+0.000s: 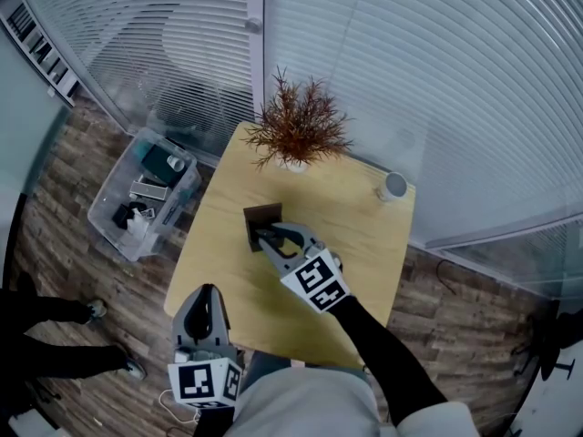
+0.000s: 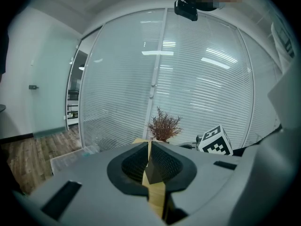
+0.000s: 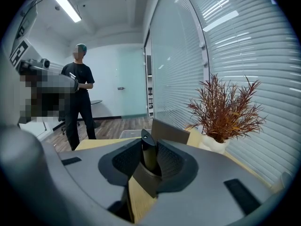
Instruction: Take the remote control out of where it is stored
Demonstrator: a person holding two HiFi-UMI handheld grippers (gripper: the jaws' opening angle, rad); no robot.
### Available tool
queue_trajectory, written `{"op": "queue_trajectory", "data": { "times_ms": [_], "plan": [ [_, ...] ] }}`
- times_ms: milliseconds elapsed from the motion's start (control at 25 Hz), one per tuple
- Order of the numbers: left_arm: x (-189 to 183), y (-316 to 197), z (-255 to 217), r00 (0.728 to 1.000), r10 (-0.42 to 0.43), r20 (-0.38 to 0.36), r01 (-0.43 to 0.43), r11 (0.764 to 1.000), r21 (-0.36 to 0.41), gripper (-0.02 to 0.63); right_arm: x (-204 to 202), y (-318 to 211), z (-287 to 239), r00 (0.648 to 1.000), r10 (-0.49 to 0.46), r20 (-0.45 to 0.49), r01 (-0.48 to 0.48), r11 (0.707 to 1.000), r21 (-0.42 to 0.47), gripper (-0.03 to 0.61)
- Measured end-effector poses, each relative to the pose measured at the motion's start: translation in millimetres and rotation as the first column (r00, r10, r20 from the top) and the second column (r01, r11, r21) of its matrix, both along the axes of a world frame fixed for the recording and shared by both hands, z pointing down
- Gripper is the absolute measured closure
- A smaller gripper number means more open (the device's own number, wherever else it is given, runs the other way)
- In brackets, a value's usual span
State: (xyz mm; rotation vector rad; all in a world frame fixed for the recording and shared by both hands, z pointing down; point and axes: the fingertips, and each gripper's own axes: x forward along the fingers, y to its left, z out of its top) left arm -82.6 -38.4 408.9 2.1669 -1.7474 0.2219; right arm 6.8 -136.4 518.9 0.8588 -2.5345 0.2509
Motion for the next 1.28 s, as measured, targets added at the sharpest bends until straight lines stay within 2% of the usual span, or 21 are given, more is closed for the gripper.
{"op": "queue_trajectory", "data": {
  "times_ms": [1280],
  "plan": [
    [2.1,3.9,-6.5,1.0,0.008,-0.01,-0.008,1.0,0.021,0.586,1.5,-4.5,-19.6,0.999,0.026,0.025,-0.027,0.999,0.035,0.497]
  ]
}}
